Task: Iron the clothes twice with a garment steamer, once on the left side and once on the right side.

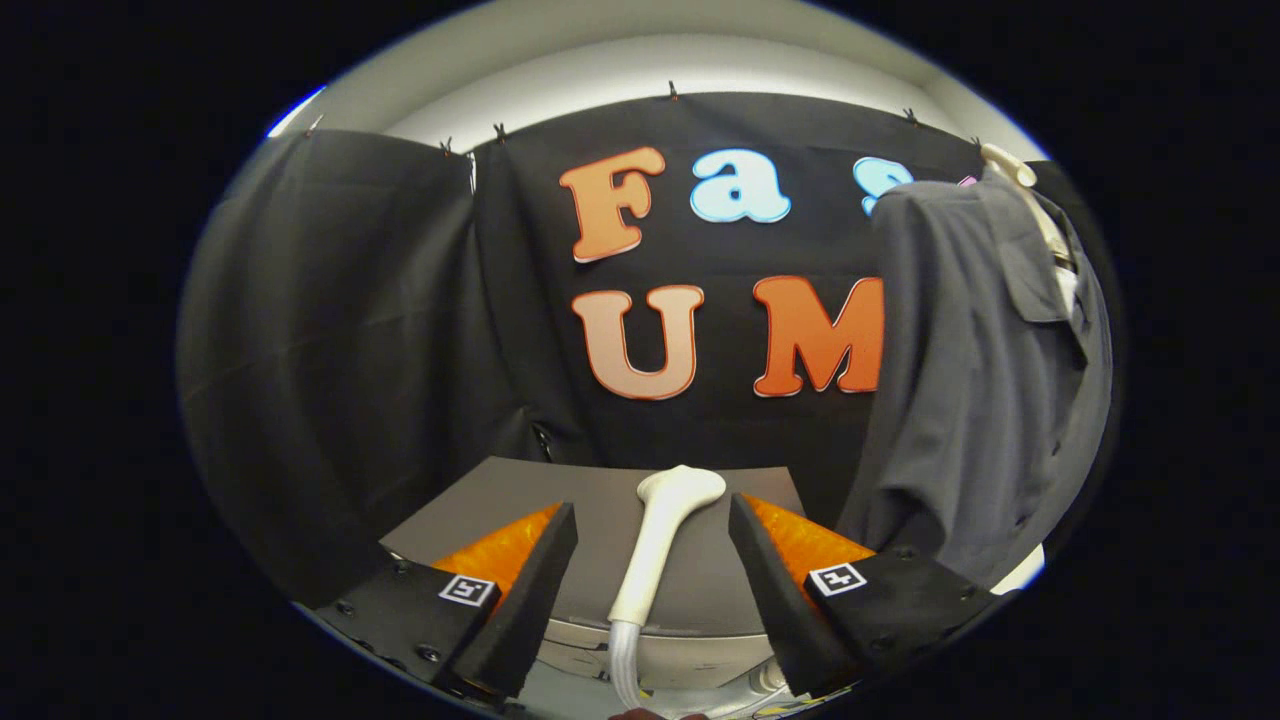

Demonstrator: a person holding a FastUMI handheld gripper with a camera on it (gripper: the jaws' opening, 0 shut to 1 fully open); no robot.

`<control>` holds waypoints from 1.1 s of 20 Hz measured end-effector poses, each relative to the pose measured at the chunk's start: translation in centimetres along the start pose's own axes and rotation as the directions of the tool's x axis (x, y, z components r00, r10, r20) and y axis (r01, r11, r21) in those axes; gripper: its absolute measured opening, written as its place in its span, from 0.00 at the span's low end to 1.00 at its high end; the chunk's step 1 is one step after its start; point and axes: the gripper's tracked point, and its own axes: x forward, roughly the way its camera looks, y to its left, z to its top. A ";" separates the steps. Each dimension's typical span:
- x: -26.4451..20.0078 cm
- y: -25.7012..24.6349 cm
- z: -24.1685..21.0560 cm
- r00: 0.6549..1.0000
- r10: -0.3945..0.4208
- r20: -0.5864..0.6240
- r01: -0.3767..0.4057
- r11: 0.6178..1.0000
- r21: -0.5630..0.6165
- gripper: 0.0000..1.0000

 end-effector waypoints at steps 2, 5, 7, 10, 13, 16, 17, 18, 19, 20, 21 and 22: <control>4.6 0.4 -1.4 0.999 -0.023 -0.035 0.022 0.999 -0.027 0.98; 9.7 0.2 -5.1 0.992 -0.041 -0.121 0.036 0.998 -0.048 0.98; 11.7 -0.7 -6.9 0.982 -0.071 -0.173 0.063 0.997 -0.051 0.98; 14.1 -2.2 -9.6 0.961 -0.120 -0.248 0.107 0.992 -0.064 0.97; 15.1 -3.3 -11.5 0.944 -0.146 -0.296 0.134 0.989 -0.060 0.96; 15.5 -2.9 -12.0 0.948 -0.115 -0.296 0.100 0.993 -0.064 0.82; 15.3 -2.6 -12.3 0.950 -0.078 -0.303 0.068 0.997 -0.045 0.78; 15.1 -2.3 -12.3 0.950 -0.049 -0.307 0.039 0.999 -0.038 0.73; 15.4 -2.4 -12.5 0.952 -0.037 -0.305 0.032 0.999 -0.023 0.68; 15.2 -2.5 -12.4 0.950 -0.035 -0.311 0.032 0.999 -0.013 0.64; 15.3 -2.5 -12.5 0.950 -0.037 -0.311 0.044 0.999 0.014 0.59; 15.0 -2.1 -12.3 0.950 -0.024 -0.310 0.037 0.999 0.036 0.54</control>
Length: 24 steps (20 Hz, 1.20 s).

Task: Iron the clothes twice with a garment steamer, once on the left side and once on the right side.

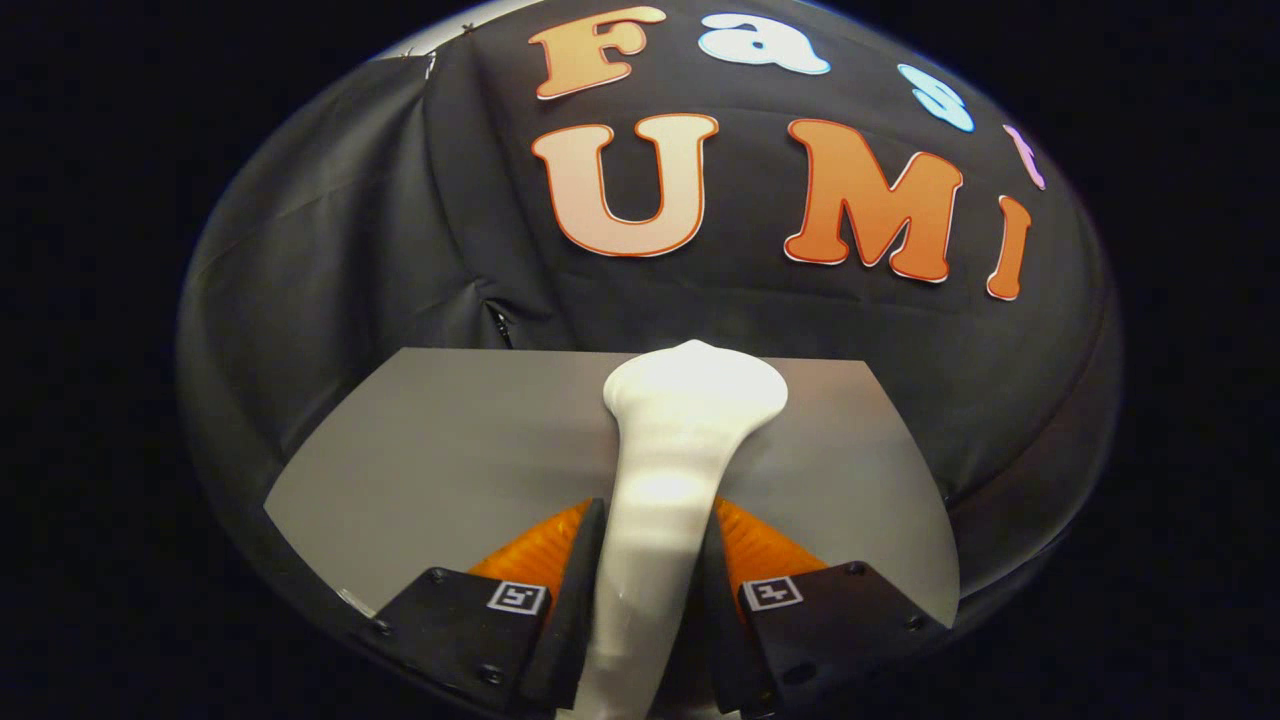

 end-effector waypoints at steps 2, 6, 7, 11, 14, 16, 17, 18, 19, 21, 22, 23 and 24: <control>-0.1 0.6 0.1 1.000 0.026 -0.009 -0.026 1.000 -0.009 0.50; -1.8 1.4 1.7 0.992 0.081 0.094 -0.081 0.997 -0.004 0.44; -3.0 1.7 2.2 0.987 0.094 0.131 -0.092 0.996 -0.018 0.44; -7.6 2.4 2.2 0.964 0.159 0.215 -0.151 0.987 -0.053 0.41; -11.8 2.3 2.5 0.938 0.193 0.289 -0.186 0.981 -0.054 0.38; -14.7 2.6 2.4 0.919 0.224 0.326 -0.220 0.974 -0.050 0.38; -16.3 2.5 2.4 0.907 0.238 0.348 -0.236 0.970 -0.050 0.38; -18.0 2.4 2.5 0.895 0.252 0.369 -0.249 0.967 -0.058 0.38; -19.8 2.4 2.7 0.880 0.264 0.395 -0.259 0.964 -0.068 0.37; -23.0 2.2 2.5 0.858 0.284 0.427 -0.275 0.958 -0.086 0.38; -24.7 2.0 2.4 0.845 0.291 0.448 -0.280 0.956 -0.092 0.38; -26.6 2.0 2.3 0.831 0.300 0.469 -0.286 0.953 -0.102 0.38; -28.4 1.9 2.0 0.812 0.313 0.492 -0.295 0.948 -0.115 0.38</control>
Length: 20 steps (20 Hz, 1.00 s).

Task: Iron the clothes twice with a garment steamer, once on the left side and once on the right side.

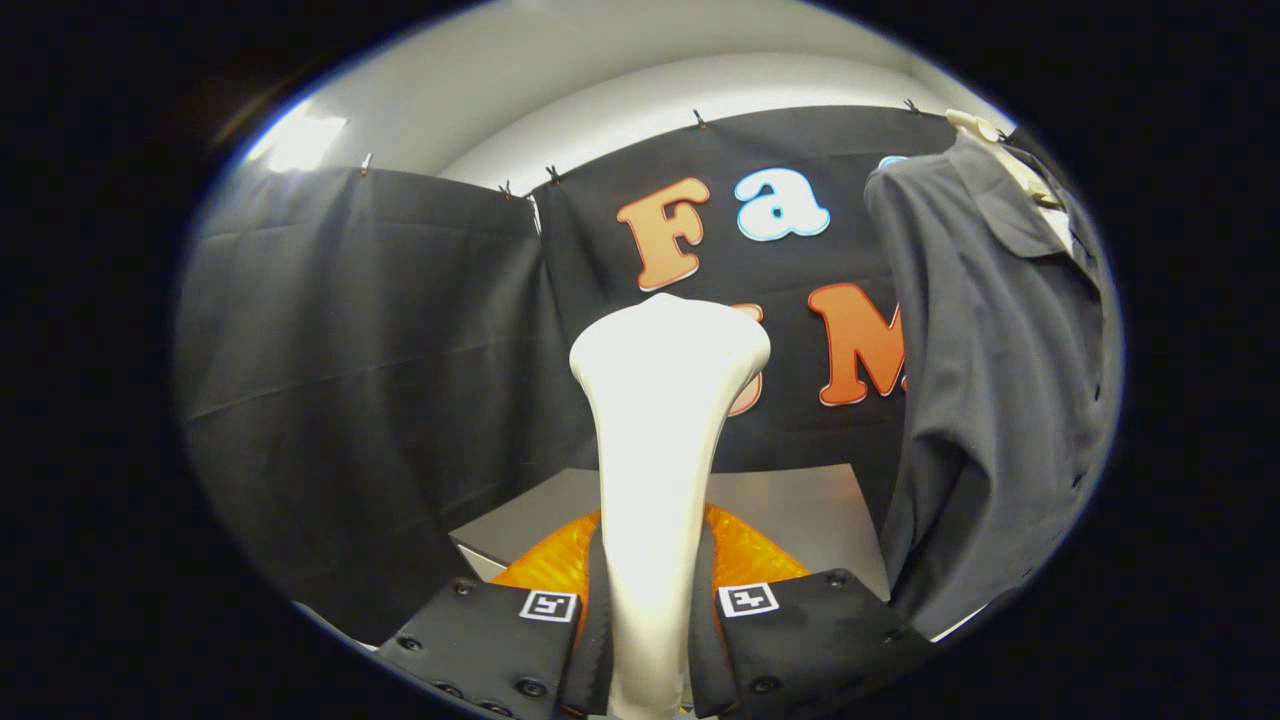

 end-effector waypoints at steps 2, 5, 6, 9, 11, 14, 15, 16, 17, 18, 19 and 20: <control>-2.8 0.7 1.0 0.999 0.028 0.027 -0.028 1.000 -0.006 0.38; -6.7 2.0 2.5 0.995 0.077 0.063 -0.075 0.997 -0.028 0.38; -7.9 2.1 3.0 0.993 0.087 0.076 -0.084 0.996 -0.039 0.38; -11.5 1.7 4.2 0.990 0.094 0.102 -0.089 0.995 -0.056 0.38; -13.6 1.1 4.8 0.988 0.094 0.123 -0.088 0.995 -0.057 0.38; -16.6 -0.9 5.3 0.985 0.067 0.159 -0.056 0.996 -0.070 0.37; -17.5 -1.8 5.4 0.984 0.051 0.171 -0.038 0.996 -0.078 0.37; -18.3 -2.6 5.6 0.983 0.034 0.182 -0.018 0.996 -0.088 0.37; -19.2 -3.4 5.7 0.981 0.017 0.194 0.003 0.995 -0.099 0.37; -20.0 -4.1 5.9 0.979 0.001 0.204 0.022 0.994 -0.111 0.37; -20.8 -4.8 5.9 0.977 -0.016 0.212 0.043 0.992 -0.122 0.37; -21.6 -5.6 6.0 0.975 -0.032 0.219 0.061 0.990 -0.127 0.37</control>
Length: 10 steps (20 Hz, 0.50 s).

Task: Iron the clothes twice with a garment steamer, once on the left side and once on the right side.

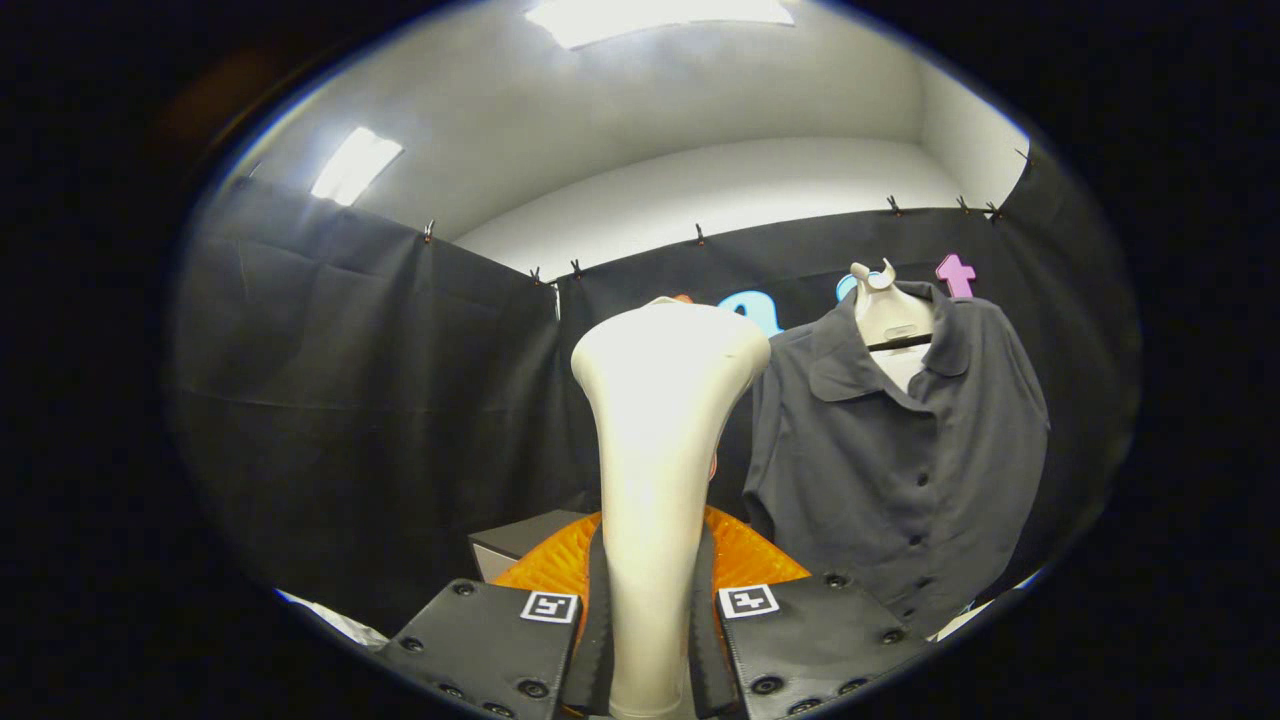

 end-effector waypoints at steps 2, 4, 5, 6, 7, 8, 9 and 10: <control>-1.1 -1.7 0.3 0.999 -0.036 0.009 0.037 0.999 -0.006 0.38; -1.7 -3.6 0.1 0.997 -0.072 0.013 0.072 0.997 -0.019 0.38; -2.0 -4.6 -0.1 0.996 -0.092 0.013 0.092 0.995 -0.028 0.37; -2.1 -5.8 -0.3 0.993 -0.114 0.014 0.115 0.993 -0.040 0.38; -2.2 -6.9 -0.5 0.991 -0.136 0.014 0.137 0.989 -0.052 0.37; -2.1 -8.0 -0.7 0.988 -0.155 0.015 0.156 0.986 -0.065 0.37; -2.0 -8.9 -0.9 0.985 -0.171 0.016 0.172 0.982 -0.078 0.37; -1.9 -9.9 -1.1 0.982 -0.187 0.018 0.188 0.978 -0.088 0.37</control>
